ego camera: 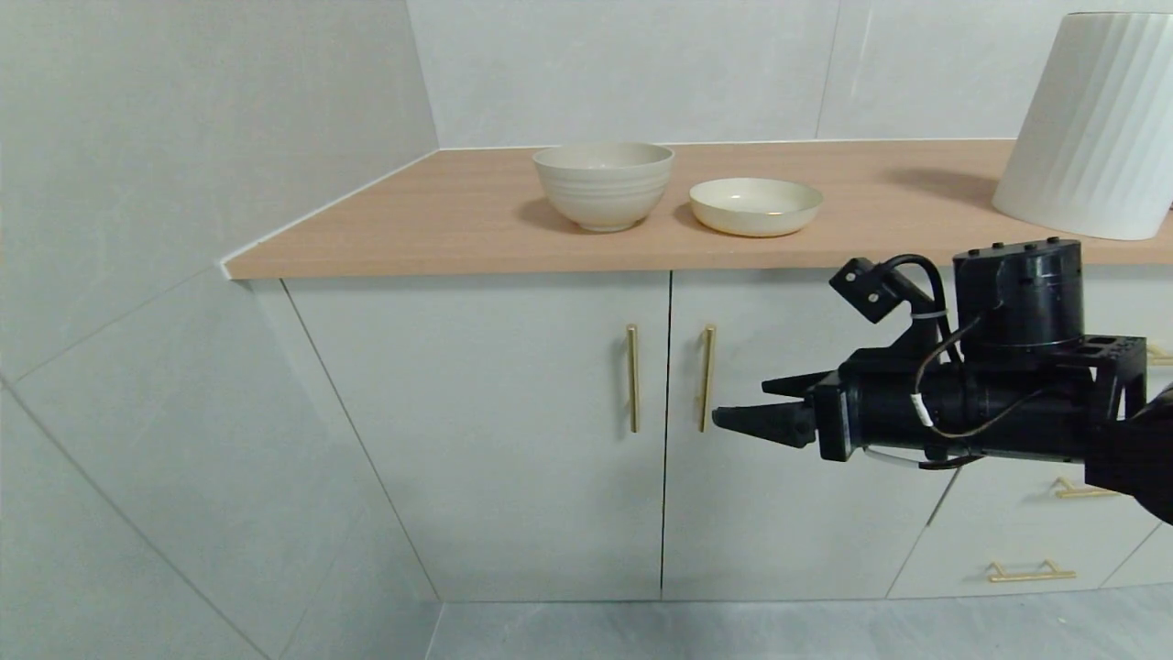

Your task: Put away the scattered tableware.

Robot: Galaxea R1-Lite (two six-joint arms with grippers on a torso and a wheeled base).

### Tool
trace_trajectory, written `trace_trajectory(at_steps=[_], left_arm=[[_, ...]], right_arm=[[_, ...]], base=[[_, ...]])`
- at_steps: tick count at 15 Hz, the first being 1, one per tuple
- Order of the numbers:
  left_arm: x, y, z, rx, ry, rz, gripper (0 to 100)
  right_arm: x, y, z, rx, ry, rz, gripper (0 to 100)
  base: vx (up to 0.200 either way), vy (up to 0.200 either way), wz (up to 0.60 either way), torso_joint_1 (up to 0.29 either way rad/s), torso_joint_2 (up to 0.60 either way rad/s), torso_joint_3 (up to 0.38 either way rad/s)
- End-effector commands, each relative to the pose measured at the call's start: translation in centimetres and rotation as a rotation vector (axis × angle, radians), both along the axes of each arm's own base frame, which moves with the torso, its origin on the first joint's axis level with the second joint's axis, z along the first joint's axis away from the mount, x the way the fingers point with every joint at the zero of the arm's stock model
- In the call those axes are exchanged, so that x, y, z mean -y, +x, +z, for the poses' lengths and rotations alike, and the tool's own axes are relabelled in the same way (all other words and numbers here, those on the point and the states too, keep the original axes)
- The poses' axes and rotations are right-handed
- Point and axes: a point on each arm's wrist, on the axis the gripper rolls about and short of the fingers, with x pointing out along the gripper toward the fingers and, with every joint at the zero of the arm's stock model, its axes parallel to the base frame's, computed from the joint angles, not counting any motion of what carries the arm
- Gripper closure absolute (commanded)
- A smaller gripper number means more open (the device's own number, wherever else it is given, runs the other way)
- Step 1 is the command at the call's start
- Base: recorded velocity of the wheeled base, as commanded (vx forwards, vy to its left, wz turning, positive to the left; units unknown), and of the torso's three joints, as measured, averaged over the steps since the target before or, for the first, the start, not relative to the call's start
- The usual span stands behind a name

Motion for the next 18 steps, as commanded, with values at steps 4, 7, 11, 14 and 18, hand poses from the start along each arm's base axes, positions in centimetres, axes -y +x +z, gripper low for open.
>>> trace_trajectory(at_steps=[4, 7, 11, 14, 18], left_arm=[[0.0, 0.0, 0.0, -0.001, -0.001, 0.0, 0], [0.0, 0.0, 0.0, -0.001, -0.001, 0.0, 0], [0.0, 0.0, 0.0, -0.001, -0.001, 0.0, 0], [0.0, 0.0, 0.0, -0.001, -0.001, 0.0, 0], [0.0, 0.0, 0.0, 0.0, -0.001, 0.0, 0]], right_arm=[[-1.4, 2.9, -3.5, 0.004, -0.006, -0.108, 0], [-2.0, 3.9, -4.5, -0.021, 0.05, -0.132, 0], [-2.9, 5.5, -6.3, -0.032, 0.151, -0.154, 0], [-3.0, 5.7, -6.7, -0.054, 0.174, -0.158, 0], [-3.8, 6.0, -7.6, -0.045, 0.183, -0.143, 0]], base=[[0.0, 0.0, 0.0, 0.0, 0.0, 0.0], [0.0, 0.0, 0.0, 0.0, 0.0, 0.0], [0.0, 0.0, 0.0, 0.0, 0.0, 0.0], [0.0, 0.0, 0.0, 0.0, 0.0, 0.0], [0.0, 0.0, 0.0, 0.0, 0.0, 0.0]])
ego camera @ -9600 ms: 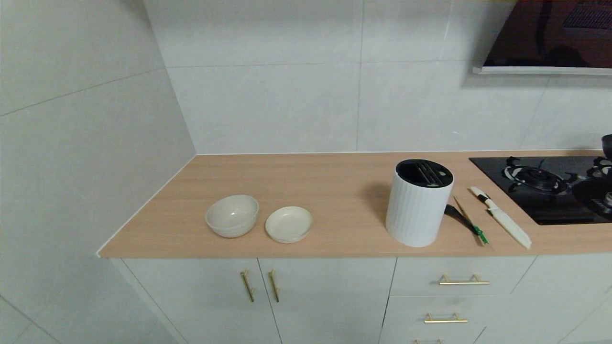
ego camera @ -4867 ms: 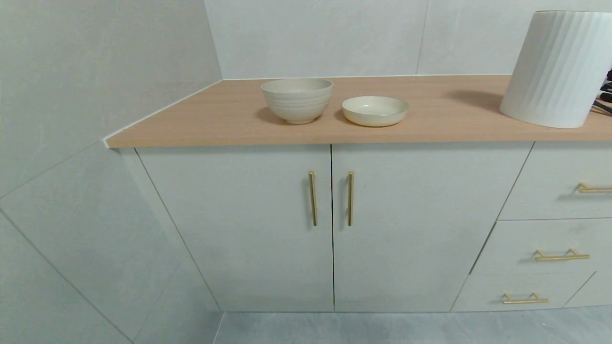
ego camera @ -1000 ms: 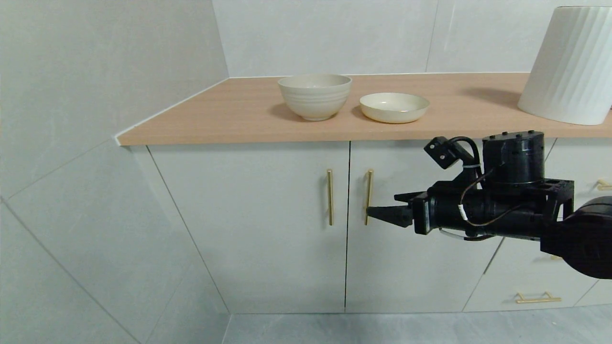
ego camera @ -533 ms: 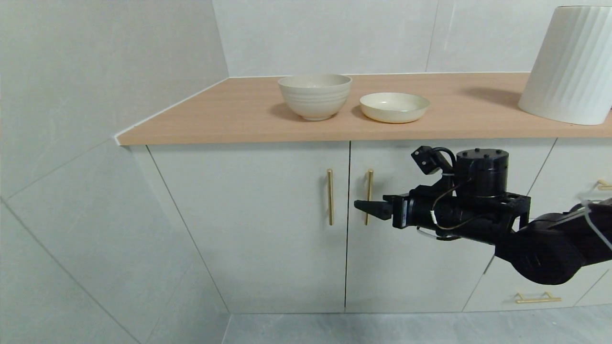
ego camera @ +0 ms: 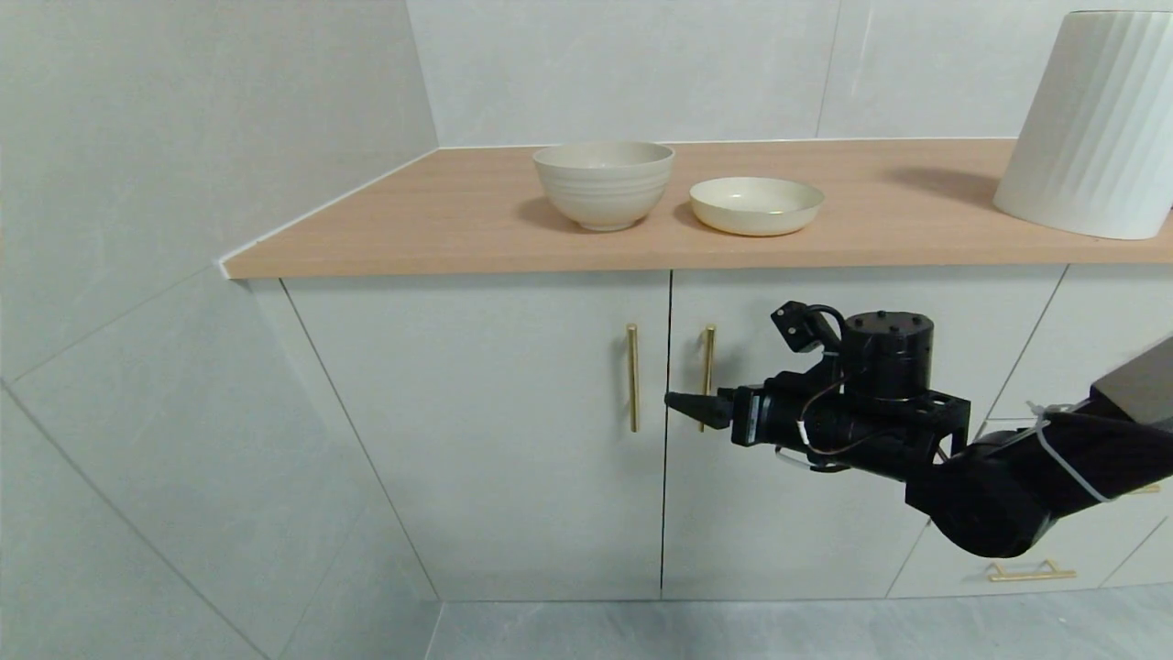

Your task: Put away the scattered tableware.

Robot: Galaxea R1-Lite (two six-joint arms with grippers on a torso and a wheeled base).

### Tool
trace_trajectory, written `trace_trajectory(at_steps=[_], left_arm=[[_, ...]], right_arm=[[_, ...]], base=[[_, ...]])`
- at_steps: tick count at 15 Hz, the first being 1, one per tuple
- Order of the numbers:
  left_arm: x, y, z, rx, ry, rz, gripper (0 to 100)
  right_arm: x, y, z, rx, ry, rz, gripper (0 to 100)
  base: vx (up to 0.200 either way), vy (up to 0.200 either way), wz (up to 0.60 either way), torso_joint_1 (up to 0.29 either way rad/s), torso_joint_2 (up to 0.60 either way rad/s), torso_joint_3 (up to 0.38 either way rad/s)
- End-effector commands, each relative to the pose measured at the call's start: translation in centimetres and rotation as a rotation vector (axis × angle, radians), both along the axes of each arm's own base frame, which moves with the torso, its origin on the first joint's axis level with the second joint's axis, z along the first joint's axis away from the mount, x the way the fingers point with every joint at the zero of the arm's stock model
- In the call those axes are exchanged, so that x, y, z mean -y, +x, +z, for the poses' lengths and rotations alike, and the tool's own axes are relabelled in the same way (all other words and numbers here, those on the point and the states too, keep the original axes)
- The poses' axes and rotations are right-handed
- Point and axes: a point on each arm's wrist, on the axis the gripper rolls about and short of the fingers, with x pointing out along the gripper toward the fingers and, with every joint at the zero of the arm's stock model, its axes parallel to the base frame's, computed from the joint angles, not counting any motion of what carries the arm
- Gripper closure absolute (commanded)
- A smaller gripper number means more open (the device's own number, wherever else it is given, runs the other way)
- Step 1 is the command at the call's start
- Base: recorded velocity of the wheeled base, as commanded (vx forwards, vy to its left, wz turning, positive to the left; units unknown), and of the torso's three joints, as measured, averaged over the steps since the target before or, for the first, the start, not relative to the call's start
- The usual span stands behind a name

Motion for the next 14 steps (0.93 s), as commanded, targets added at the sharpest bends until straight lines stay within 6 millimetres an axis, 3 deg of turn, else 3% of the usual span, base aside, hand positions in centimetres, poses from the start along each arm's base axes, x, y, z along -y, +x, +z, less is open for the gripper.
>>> trace_trajectory(at_steps=[1, 10, 14], left_arm=[[0.0, 0.0, 0.0, 0.0, 0.0, 0.0, 0], [0.0, 0.0, 0.0, -0.001, 0.0, 0.0, 0], [0.0, 0.0, 0.0, -0.001, 0.0, 0.0, 0]], right_arm=[[-0.7, 0.4, -1.2, 0.003, -0.001, 0.011, 0], [-1.7, 1.0, -2.5, 0.025, 0.017, 0.026, 0], [-2.0, 0.0, -1.7, -0.001, 0.055, 0.055, 0]], base=[[0.0, 0.0, 0.0, 0.0, 0.0, 0.0], [0.0, 0.0, 0.0, 0.0, 0.0, 0.0], [0.0, 0.0, 0.0, 0.0, 0.0, 0.0]])
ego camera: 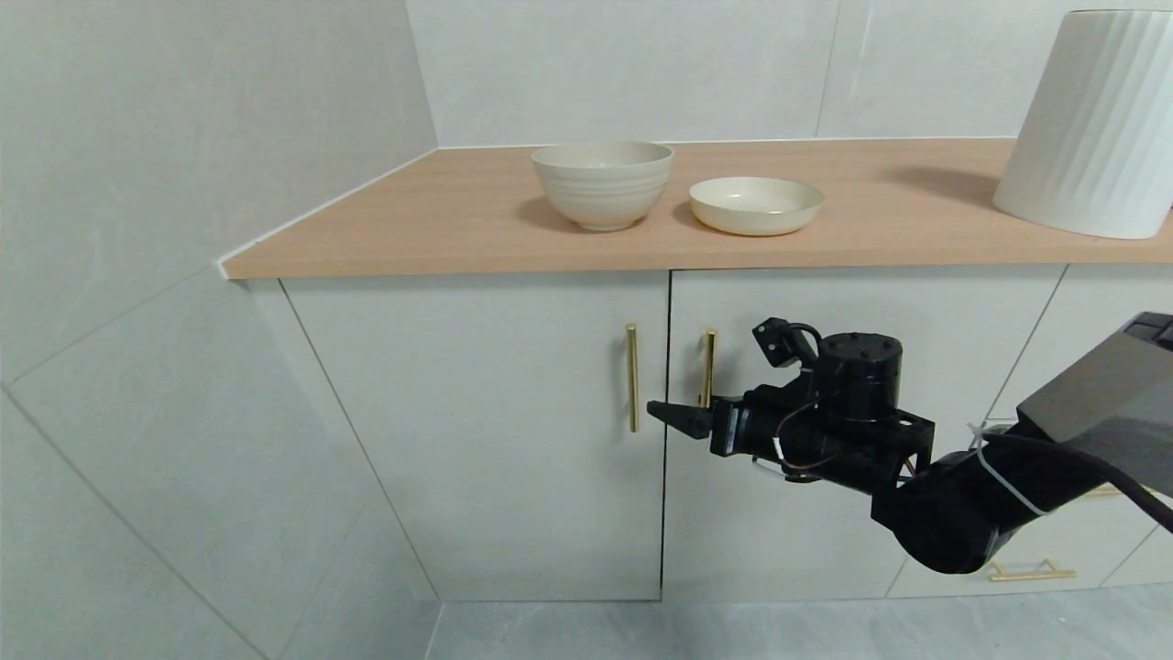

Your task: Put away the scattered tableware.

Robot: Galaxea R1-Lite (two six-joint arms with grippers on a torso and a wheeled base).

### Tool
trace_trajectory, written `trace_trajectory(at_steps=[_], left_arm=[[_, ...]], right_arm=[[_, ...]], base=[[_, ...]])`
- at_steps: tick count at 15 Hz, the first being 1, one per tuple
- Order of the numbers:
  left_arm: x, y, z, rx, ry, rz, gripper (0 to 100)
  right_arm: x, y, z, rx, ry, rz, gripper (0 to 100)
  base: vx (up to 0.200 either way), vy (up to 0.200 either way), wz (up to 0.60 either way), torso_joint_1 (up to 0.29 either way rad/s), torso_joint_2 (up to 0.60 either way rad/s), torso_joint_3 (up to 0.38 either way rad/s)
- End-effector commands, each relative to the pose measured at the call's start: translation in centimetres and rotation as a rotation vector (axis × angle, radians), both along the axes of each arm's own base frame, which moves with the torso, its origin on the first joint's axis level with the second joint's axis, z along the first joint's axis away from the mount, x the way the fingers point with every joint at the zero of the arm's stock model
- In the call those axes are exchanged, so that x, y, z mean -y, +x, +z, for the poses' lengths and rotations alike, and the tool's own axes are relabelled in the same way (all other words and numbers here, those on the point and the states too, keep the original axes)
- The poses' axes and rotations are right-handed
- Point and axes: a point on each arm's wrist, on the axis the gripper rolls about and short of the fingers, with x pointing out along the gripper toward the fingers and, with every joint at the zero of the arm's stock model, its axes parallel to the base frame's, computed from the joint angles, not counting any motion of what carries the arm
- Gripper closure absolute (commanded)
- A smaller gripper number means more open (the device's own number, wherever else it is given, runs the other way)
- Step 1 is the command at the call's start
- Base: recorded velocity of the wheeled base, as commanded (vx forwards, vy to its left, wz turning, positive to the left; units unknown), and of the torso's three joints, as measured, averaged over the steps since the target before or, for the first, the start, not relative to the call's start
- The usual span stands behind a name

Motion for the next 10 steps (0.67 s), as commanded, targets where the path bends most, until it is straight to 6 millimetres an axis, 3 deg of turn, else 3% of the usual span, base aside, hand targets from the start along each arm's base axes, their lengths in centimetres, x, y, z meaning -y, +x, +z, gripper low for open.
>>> trace_trajectory(at_steps=[1, 5, 10], left_arm=[[0.0, 0.0, 0.0, -0.001, 0.0, 0.0, 0], [0.0, 0.0, 0.0, 0.0, 0.0, 0.0, 0], [0.0, 0.0, 0.0, -0.001, 0.0, 0.0, 0]], right_arm=[[0.0, -0.7, 0.6, 0.002, 0.006, 0.027, 0], [0.5, -1.6, 1.1, 0.0, 0.013, 0.069, 0], [2.2, -6.2, 2.7, -0.012, 0.017, 0.176, 0]], base=[[0.0, 0.0, 0.0, 0.0, 0.0, 0.0], [0.0, 0.0, 0.0, 0.0, 0.0, 0.0], [0.0, 0.0, 0.0, 0.0, 0.0, 0.0]])
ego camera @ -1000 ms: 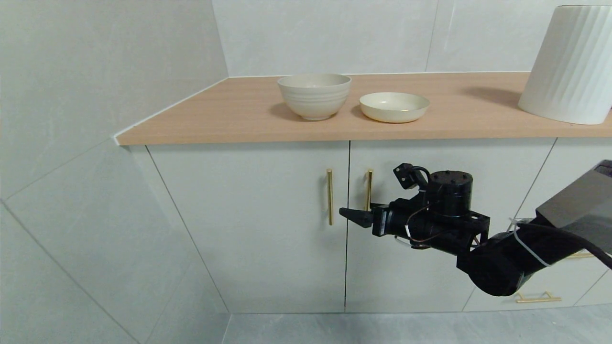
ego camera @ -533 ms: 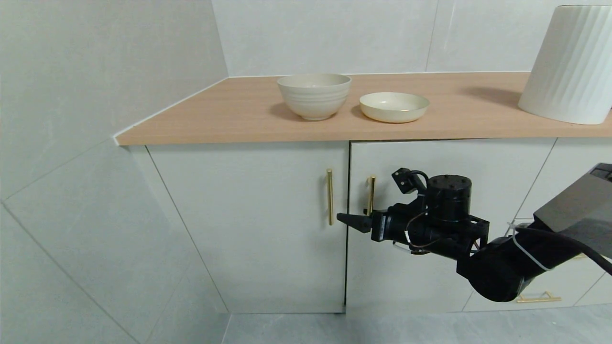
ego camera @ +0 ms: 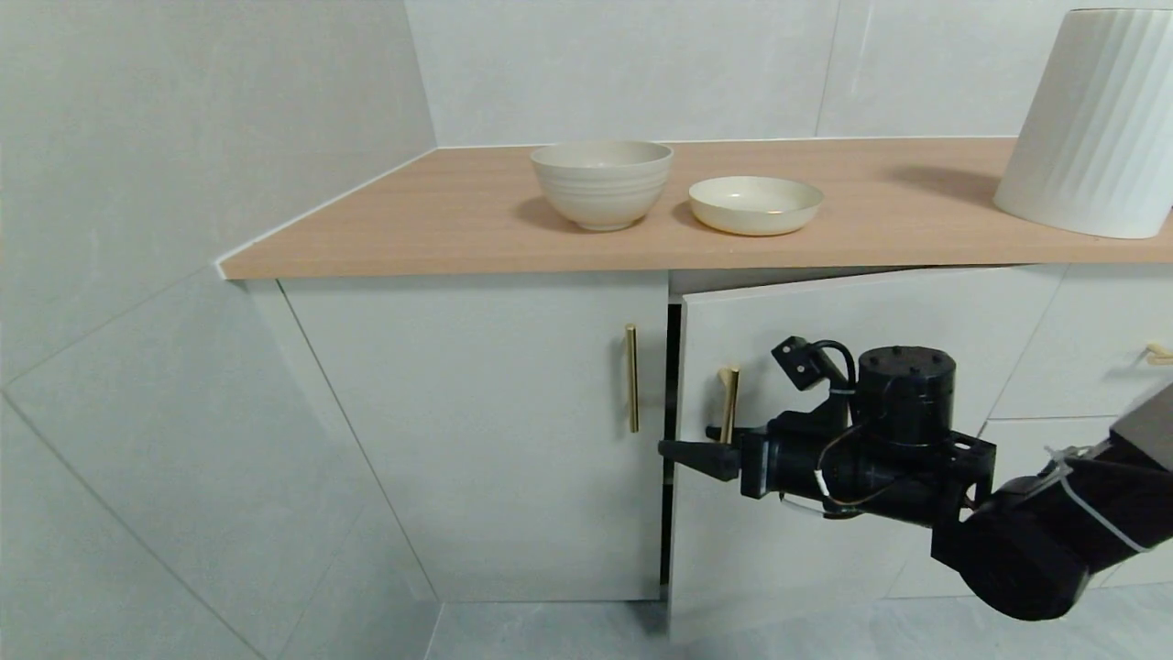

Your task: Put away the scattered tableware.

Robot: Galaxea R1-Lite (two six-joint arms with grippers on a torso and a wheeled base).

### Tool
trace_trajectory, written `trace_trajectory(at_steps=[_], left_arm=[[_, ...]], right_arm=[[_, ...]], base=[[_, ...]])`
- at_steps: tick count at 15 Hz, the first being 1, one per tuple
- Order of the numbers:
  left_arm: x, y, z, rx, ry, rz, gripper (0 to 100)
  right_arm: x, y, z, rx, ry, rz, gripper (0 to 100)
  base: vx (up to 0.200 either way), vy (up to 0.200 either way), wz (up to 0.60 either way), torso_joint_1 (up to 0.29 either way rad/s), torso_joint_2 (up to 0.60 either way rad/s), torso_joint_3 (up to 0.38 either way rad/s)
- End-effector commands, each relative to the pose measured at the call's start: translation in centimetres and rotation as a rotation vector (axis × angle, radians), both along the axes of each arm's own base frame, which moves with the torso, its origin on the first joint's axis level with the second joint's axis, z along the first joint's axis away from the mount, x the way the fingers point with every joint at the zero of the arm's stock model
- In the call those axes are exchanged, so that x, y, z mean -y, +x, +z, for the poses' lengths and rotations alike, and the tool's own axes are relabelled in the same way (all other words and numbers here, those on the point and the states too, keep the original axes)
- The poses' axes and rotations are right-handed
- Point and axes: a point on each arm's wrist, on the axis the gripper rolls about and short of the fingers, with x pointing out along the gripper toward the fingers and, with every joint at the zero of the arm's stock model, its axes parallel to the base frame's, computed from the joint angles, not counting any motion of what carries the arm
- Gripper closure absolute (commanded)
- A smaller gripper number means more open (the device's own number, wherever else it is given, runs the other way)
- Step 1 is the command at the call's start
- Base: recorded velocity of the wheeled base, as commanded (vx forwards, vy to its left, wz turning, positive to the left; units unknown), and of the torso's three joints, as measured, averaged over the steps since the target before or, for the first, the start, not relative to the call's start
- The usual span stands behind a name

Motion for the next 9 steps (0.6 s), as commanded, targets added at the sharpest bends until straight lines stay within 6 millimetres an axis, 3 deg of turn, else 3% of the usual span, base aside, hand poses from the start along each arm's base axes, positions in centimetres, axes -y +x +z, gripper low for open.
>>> trace_trajectory(at_steps=[1, 4, 9], left_arm=[[0.0, 0.0, 0.0, -0.001, 0.001, 0.0, 0], [0.0, 0.0, 0.0, 0.0, 0.001, 0.0, 0], [0.0, 0.0, 0.0, 0.0, 0.005, 0.0, 0]], right_arm=[[0.9, -2.5, 1.9, 0.033, 0.027, 0.053, 0], [1.7, -5.2, 2.1, 0.019, 0.019, 0.082, 0], [2.8, -7.2, 1.4, -0.014, -0.002, 0.094, 0]], base=[[0.0, 0.0, 0.0, 0.0, 0.0, 0.0], [0.0, 0.0, 0.0, 0.0, 0.0, 0.0], [0.0, 0.0, 0.0, 0.0, 0.0, 0.0]])
